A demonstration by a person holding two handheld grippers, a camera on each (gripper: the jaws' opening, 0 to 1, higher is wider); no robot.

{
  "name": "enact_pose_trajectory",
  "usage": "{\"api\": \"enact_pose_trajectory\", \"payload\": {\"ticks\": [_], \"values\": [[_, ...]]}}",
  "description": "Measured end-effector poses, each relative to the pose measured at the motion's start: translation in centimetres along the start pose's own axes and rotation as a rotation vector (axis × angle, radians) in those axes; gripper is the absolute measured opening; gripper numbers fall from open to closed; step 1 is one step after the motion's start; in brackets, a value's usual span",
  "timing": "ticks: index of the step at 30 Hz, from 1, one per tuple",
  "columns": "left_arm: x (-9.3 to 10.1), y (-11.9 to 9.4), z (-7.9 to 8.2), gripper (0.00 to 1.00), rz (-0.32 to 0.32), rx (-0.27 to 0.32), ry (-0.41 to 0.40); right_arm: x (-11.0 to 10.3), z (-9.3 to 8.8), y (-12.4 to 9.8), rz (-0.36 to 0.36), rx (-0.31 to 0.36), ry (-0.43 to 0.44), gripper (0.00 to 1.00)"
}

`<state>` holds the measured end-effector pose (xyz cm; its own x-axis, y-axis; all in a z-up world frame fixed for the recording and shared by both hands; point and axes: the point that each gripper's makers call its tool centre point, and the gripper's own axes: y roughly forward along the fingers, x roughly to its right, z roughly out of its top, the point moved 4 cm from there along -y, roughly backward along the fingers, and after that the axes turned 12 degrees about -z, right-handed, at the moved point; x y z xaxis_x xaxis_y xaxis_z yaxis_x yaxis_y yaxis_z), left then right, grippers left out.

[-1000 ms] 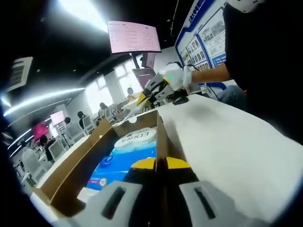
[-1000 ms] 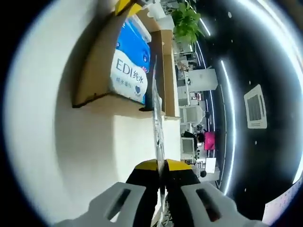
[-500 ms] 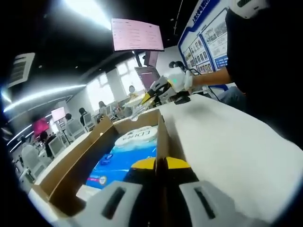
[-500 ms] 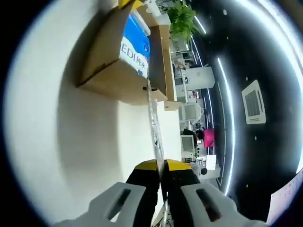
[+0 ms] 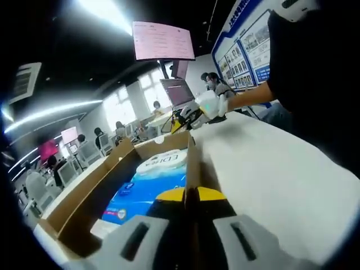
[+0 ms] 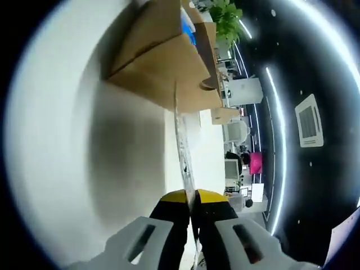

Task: Operate the shoe box by opening the lid, removing the specified soft item, and placing it in the target area until the item is outside and the box remains undamaged.

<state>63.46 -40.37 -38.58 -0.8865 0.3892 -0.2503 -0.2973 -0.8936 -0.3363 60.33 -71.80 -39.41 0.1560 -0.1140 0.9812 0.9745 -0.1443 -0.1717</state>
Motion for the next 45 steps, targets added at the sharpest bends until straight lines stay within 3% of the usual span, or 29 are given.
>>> {"api": "enact_pose_trajectory", "payload": {"ticks": [24,30,33,45], "values": [[-0.1,0.0,0.0,0.06,-0.001,-0.008,-0.007,-3.5,-1.5,1.2,0.114,-0.031,0.013,0.03],[-0.1,0.0,-0.1,0.06,-0.002,-0.01,-0.007,-3.5,-1.5,1.1,0.125,-0.041,0.026,0.05],[0.0,0.0,-0.1,0.06,-0.002,-0.012,-0.005,-3.5,-1.5,1.0,0.137,-0.054,0.094,0.09],[0.0,0.0,-0.2,0.06,-0.001,-0.017,-0.003,-3.2,-1.7,0.1,0.138,-0.081,0.125,0.13]]}}
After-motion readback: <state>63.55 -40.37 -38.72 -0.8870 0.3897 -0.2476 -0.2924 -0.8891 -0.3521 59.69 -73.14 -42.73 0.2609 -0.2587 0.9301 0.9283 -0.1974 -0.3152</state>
